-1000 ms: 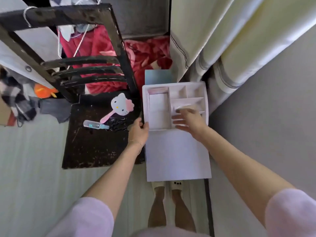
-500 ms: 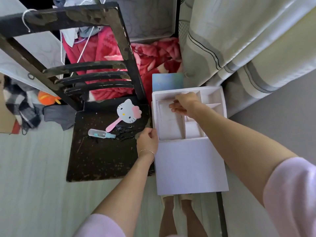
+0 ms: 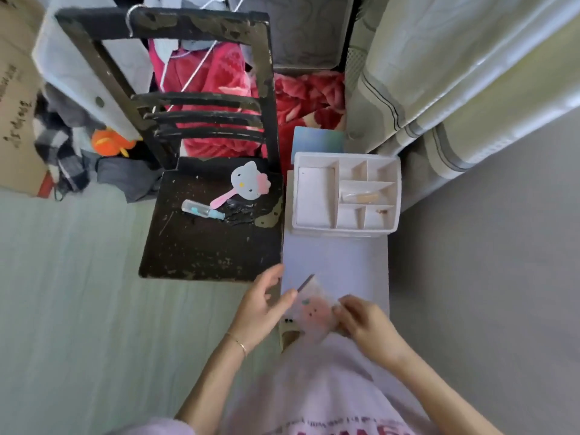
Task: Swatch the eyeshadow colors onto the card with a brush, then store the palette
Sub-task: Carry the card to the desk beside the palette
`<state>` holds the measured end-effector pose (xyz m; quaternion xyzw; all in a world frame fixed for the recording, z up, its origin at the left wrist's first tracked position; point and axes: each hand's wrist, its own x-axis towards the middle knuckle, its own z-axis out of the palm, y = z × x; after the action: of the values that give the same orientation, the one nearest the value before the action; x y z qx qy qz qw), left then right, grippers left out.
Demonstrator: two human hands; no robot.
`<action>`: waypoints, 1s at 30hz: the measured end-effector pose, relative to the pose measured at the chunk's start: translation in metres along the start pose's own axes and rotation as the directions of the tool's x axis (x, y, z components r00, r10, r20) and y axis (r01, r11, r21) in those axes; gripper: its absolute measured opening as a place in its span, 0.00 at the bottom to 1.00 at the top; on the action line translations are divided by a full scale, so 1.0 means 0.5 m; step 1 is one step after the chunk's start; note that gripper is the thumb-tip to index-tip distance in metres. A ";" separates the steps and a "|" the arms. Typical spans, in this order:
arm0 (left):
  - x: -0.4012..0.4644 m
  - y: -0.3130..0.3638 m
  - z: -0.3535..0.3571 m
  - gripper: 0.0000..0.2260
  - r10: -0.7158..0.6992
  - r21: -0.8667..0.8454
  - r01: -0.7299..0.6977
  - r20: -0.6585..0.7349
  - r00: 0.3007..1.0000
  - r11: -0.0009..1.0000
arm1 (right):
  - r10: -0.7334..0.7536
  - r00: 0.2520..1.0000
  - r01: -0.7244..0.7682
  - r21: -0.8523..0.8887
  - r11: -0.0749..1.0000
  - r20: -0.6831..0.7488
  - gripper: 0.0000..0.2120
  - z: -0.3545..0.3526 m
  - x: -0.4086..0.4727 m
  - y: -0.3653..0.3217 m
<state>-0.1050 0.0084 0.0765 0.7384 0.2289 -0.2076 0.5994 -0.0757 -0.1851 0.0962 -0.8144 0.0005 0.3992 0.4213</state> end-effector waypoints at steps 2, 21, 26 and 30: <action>-0.051 0.000 -0.001 0.18 0.012 0.044 -0.016 0.079 0.997 0.999 | -0.060 0.996 0.064 -0.060 0.996 0.073 0.13 0.018 -0.041 -0.019; -0.398 -0.040 0.140 0.02 -0.430 -0.620 -0.430 -0.775 0.463 0.656 | -0.190 0.603 0.450 -0.133 0.883 0.775 0.09 0.115 -0.146 -0.133; -0.482 -0.160 0.174 0.09 -0.462 -0.556 -0.189 -0.801 0.381 0.809 | -0.191 0.690 0.502 -0.271 0.822 0.698 0.09 0.182 -0.155 -0.083; -0.570 -0.296 0.182 0.04 -0.696 -0.738 -0.027 -0.648 0.310 0.675 | -0.239 0.818 0.504 -0.449 0.738 0.524 0.11 0.211 -0.118 -0.065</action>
<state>-0.4253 -0.0800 0.1071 0.4053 0.7302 0.1872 0.5172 -0.1734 -0.1115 0.1224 -0.7747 -0.3790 0.4556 0.2207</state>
